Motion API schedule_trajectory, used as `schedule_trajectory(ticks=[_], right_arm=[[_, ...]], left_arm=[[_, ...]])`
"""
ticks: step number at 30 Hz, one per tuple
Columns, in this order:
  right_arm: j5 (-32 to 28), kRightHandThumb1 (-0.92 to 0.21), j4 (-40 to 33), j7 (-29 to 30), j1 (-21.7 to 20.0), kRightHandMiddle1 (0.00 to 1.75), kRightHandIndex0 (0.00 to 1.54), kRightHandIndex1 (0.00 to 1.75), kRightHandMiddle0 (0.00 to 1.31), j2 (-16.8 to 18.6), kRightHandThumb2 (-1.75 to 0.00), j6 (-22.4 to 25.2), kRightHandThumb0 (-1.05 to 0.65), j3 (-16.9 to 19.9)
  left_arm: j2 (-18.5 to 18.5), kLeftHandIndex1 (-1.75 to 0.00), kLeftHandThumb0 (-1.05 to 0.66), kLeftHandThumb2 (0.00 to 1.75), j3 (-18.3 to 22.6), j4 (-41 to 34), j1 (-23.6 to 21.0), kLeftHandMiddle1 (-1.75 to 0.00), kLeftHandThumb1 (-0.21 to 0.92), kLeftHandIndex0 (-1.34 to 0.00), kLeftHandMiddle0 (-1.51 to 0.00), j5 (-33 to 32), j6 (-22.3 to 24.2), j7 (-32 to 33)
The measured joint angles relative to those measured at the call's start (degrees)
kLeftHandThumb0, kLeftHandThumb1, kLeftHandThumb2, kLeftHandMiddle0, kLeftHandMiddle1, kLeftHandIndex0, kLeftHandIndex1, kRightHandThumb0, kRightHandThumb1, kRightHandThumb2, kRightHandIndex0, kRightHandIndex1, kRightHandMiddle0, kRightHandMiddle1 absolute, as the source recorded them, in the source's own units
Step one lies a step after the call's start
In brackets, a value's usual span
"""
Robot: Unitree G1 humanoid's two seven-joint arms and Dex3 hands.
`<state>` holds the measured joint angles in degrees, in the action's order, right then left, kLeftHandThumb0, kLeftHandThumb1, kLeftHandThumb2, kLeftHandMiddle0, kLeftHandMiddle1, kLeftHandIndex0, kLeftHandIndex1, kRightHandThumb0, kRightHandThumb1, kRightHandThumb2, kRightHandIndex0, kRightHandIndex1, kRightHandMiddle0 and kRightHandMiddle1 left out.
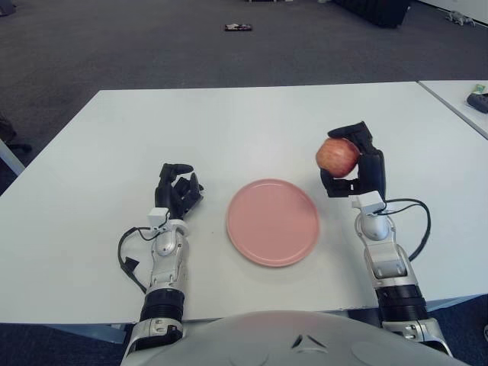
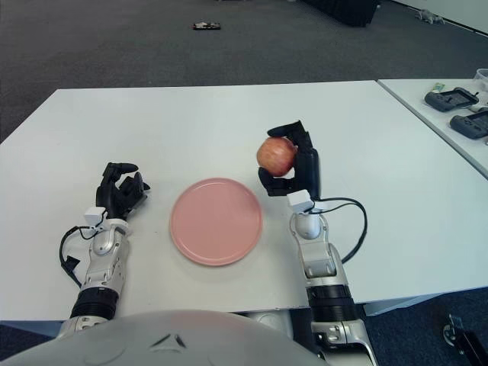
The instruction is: Put the apple into the plate.
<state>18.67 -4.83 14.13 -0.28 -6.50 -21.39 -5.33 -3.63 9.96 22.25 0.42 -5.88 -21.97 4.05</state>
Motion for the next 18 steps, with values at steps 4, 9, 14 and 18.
schedule_trajectory(ticks=[4,9,14,18], right_arm=[[0.3,-0.02,-3.4,-2.6,1.2,1.75,0.88,1.62,0.61,1.2,-1.62,0.1,0.00,-3.2],[-0.2,-0.01,-6.0,-8.7,1.5,1.75,0.88,1.65,0.61,0.0,-1.64,-0.3,0.00,-5.8],[-3.1,-0.01,-6.1,-17.5,0.3,1.75,0.87,1.67,0.61,-4.5,-1.65,-1.4,0.00,-7.5],[-5.0,-0.01,-6.1,-23.7,-1.1,1.75,0.87,1.67,0.61,-7.5,-1.65,-1.3,0.00,-8.2]], left_arm=[[-0.1,-1.75,-0.38,0.88,0.0,-0.1,0.0,-1.75,0.67,-0.35,-0.71,-0.2,0.1,0.0],[-0.1,-1.75,-0.38,0.87,0.0,-0.1,0.0,-1.75,0.67,-0.34,-0.70,-0.4,0.1,-0.1],[-0.1,-1.75,-0.38,0.87,-0.1,-0.2,0.0,-1.75,0.68,-0.34,-0.70,-0.3,0.5,-0.1],[-0.1,-1.75,-0.38,0.87,-0.1,-0.3,0.1,-1.75,0.67,-0.34,-0.70,-0.3,0.6,-0.1]])
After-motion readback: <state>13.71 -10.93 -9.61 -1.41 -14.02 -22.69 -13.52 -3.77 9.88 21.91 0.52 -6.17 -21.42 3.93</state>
